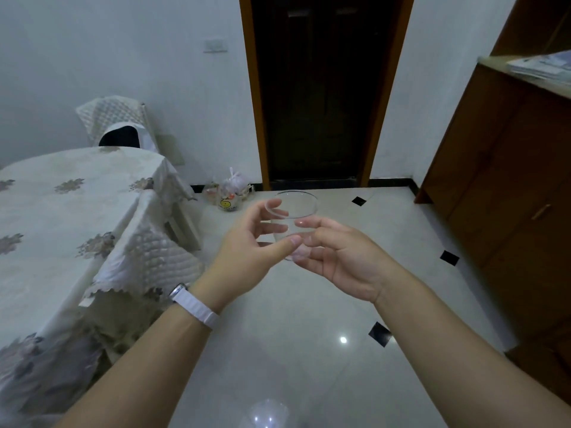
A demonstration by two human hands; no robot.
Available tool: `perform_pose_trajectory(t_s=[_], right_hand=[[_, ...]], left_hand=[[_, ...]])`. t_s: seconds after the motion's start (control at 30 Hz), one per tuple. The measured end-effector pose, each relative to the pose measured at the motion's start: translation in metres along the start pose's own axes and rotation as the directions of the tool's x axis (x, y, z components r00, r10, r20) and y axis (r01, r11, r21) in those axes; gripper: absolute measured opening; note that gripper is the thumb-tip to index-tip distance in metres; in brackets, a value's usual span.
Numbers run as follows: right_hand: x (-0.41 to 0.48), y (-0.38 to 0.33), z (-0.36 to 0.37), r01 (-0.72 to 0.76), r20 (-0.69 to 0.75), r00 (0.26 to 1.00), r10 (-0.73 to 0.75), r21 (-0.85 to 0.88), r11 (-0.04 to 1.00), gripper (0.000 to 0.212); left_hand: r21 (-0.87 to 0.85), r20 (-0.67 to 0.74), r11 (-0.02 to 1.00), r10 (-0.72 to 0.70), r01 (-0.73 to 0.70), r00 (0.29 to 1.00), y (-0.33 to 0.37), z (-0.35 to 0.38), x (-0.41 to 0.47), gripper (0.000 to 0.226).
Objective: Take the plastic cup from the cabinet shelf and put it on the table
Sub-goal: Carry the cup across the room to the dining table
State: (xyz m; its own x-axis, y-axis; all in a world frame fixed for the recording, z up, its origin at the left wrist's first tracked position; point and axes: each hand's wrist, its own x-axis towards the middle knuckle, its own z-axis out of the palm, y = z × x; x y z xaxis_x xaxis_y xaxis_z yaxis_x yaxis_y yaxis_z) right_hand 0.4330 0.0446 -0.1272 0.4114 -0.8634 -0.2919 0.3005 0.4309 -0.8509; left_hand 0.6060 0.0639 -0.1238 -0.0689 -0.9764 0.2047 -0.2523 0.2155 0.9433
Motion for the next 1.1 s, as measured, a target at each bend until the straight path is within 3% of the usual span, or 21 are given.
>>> perform_pose_trajectory(t_s=[0.27, 0.57, 0.8, 1.1], right_hand=[[0.065, -0.040, -0.037, 0.004, 0.008, 1.000, -0.004, 0.021, 1.000, 0.038], [0.186, -0.063, -0.053, -0.018, -0.037, 0.999, 0.019, 0.039, 0.999, 0.037], [0.311, -0.112, -0.038, -0.023, -0.057, 0.998, 0.018, -0.075, 0.997, 0.038], [0.456, -0.144, 0.009, -0.046, 0.035, 0.998, 0.050, -0.106, 0.993, 0.039]], left_hand=[[0.006, 0.008, 1.000, 0.018, -0.018, 1.000, -0.013, 0.012, 0.082, 0.055], [-0.066, 0.022, 0.998, -0.018, 0.019, 1.000, -0.074, -0.010, 0.194, 0.054], [-0.096, 0.032, 0.995, 0.027, -0.024, 0.999, -0.117, -0.069, 0.313, 0.055], [-0.112, -0.062, 0.994, 0.001, -0.008, 0.998, -0.159, -0.153, 0.412, 0.055]])
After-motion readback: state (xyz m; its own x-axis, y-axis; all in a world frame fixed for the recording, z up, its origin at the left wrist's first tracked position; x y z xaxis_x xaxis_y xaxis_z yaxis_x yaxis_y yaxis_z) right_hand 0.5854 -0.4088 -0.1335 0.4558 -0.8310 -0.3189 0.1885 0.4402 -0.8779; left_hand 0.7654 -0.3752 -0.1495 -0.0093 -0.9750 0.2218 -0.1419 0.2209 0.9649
